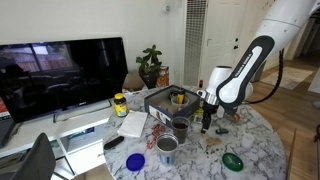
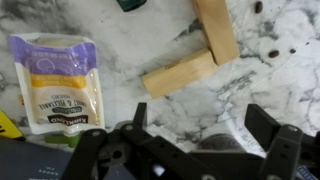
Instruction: Place the toy car on two stacked blocks
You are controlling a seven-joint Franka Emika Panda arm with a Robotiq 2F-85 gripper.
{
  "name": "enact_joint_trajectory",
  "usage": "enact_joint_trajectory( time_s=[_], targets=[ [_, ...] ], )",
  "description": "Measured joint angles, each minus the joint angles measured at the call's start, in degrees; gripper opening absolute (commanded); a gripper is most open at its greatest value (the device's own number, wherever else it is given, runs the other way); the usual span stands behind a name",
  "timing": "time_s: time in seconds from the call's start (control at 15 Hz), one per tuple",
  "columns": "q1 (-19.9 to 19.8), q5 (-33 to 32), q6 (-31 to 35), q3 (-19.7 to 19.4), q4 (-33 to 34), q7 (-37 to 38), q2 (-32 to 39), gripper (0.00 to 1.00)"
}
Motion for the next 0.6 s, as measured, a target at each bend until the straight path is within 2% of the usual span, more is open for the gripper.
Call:
enact_joint_trajectory(
  time_s=[0.6],
  targets=[
    [8.0,4.7,0.0,-8.8,2.0,22.5,2.2,1.0]
  ],
)
